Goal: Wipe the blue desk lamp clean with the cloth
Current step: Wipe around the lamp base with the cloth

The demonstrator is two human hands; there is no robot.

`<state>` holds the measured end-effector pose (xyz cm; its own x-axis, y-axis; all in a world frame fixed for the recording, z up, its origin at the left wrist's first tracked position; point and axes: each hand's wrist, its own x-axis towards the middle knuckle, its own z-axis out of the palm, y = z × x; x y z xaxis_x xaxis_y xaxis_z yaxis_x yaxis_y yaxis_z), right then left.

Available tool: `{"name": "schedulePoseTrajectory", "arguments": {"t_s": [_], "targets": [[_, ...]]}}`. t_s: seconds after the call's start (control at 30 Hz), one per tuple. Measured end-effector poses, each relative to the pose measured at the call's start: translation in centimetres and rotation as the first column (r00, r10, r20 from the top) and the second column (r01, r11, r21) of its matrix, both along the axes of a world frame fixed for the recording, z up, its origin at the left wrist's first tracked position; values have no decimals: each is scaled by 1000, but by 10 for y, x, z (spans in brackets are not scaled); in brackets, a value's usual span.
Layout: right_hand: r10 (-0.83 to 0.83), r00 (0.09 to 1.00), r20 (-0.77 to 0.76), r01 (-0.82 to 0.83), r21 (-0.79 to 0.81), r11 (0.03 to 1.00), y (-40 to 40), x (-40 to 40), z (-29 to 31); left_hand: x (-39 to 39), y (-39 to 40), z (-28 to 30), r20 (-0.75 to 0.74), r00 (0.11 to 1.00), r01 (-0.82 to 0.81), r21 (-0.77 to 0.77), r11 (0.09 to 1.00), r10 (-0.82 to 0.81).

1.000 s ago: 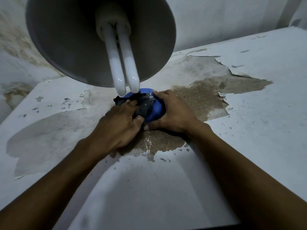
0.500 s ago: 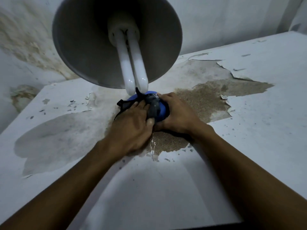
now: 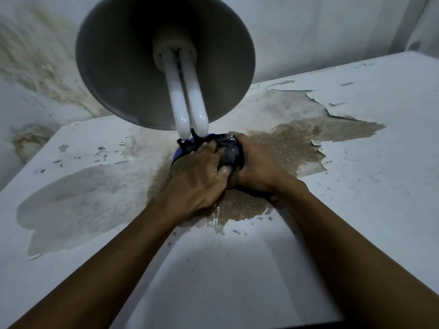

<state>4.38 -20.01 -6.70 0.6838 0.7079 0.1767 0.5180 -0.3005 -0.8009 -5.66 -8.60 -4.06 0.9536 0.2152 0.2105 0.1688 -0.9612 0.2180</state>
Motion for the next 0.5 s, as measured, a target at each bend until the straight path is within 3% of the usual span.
{"name": "schedulePoseTrajectory", "arguments": {"t_s": [0.17, 0.23, 0.43, 0.5], "targets": [[115, 985, -127, -122, -49, 991, -11, 5, 6, -31, -6, 2, -7, 982, 189, -64, 980, -190], [143, 974, -178, -153, -43, 987, -15, 6, 7, -39, -1, -2, -31, 981, 191, -34, 981, -192], [28, 961, -275, 11, 140, 990, -15, 6, 7, 5, -10, 5, 41, 997, 66, 41, 997, -68], [5, 924, -382, 93, 238, 967, -14, 9, 3, -7, -13, 5, 60, 995, 80, 13, 997, -81]]}}
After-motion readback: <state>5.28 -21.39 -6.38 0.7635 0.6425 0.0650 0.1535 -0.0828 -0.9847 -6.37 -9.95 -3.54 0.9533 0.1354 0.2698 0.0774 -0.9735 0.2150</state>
